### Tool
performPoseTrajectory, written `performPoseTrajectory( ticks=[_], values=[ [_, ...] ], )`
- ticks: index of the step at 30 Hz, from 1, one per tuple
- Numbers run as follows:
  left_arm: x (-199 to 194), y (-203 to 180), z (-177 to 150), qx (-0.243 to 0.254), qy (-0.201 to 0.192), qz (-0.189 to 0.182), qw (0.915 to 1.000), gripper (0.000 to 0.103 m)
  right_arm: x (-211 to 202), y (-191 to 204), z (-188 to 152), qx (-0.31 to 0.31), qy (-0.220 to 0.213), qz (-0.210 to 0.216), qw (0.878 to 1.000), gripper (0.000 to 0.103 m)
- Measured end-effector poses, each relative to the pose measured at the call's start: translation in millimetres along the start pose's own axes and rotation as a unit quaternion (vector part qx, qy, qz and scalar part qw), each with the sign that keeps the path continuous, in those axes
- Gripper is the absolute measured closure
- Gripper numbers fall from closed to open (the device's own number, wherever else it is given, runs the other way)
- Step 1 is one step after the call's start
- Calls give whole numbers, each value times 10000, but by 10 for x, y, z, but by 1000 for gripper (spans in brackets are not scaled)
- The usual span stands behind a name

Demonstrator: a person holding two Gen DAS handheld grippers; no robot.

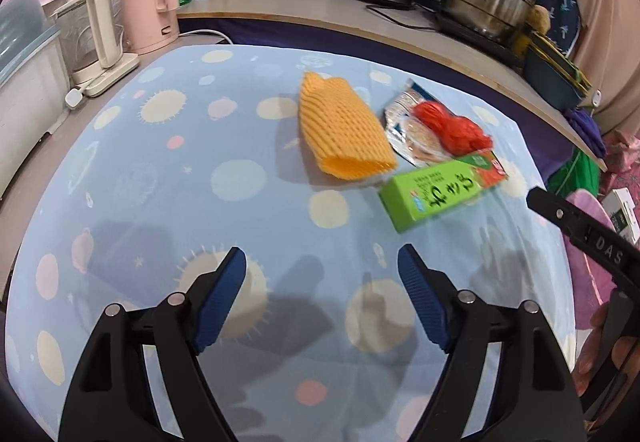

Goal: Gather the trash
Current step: 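Grasp the orange foam net with the left tool while the right tool grasps the green wasabi box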

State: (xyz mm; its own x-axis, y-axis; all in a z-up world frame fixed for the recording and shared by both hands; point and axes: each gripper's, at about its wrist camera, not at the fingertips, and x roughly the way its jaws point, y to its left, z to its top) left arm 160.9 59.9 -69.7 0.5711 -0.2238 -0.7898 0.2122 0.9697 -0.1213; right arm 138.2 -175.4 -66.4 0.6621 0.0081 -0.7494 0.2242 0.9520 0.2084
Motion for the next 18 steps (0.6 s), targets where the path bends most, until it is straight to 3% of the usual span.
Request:
performPoseTrajectory(
  ticks=[4,12,16,18],
  values=[
    [169,35,172,-37,-1,-7,10000,28,75,25,8,-41,61,26,10000,48],
    [370,56,534,-416,-39,-480,9980,28,91,-55,36,16,70,-26,10000,48],
    [456,5,710,-405,-92,-500,9979,29,98,-110,103,33,24,-66,10000,48],
    [558,-13,742,-383,-27,-453,9982,40,138,-139,141,51,34,-91,9999,48]
  ],
)
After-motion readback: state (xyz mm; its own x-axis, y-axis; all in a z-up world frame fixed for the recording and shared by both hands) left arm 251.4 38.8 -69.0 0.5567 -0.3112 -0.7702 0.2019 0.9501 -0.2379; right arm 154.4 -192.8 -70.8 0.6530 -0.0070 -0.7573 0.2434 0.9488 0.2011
